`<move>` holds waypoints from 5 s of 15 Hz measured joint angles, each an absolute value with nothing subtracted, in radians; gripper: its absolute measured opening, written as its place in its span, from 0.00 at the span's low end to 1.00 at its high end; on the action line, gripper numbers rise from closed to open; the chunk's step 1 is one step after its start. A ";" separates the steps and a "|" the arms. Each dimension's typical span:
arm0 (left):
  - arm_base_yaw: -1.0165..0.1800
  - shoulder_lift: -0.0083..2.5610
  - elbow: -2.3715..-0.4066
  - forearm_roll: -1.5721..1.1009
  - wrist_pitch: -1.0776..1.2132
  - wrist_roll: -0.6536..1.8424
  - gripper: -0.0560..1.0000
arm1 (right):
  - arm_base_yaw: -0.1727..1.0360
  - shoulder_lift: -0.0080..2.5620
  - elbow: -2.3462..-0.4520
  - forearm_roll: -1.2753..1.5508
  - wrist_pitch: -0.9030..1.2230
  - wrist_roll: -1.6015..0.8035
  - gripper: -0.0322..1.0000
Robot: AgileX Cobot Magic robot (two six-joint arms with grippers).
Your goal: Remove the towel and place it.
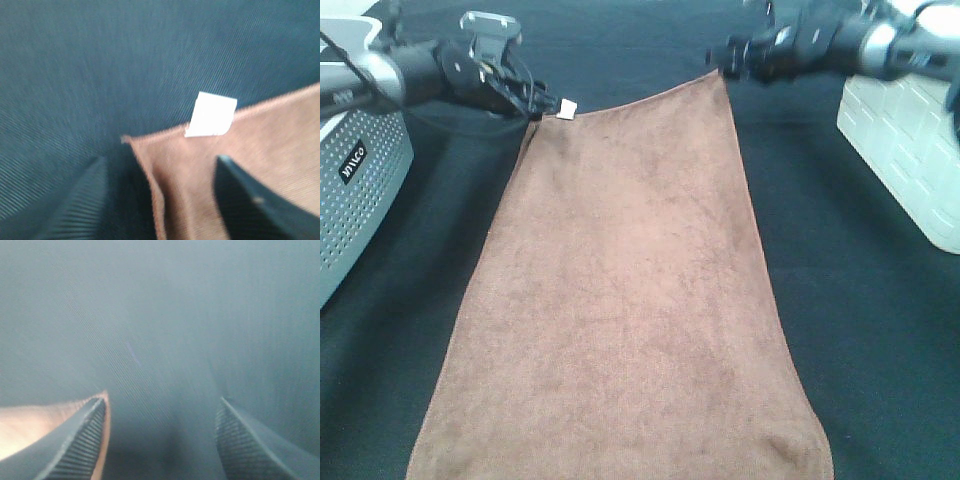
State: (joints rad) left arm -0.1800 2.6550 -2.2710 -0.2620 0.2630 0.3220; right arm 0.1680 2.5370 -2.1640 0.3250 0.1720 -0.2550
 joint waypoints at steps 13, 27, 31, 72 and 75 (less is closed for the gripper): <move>-0.128 2.220 -2.276 0.169 1.095 0.045 0.80 | 0.144 2.089 -2.166 0.176 1.036 -0.125 0.67; 0.274 1.473 -1.489 -0.111 1.171 0.171 0.80 | 0.002 1.281 -1.351 0.131 1.218 0.000 0.71; 0.274 1.092 -1.146 -0.111 1.051 0.190 0.80 | 0.002 0.931 -1.083 0.112 1.221 -0.007 0.85; 0.061 -0.005 -0.498 -0.061 1.050 0.082 0.97 | 0.002 -0.005 -0.500 -0.013 1.054 -0.046 0.85; 0.061 -0.005 -0.498 -0.061 1.050 0.083 0.99 | 0.002 -0.005 -0.500 -0.013 1.054 -0.042 0.85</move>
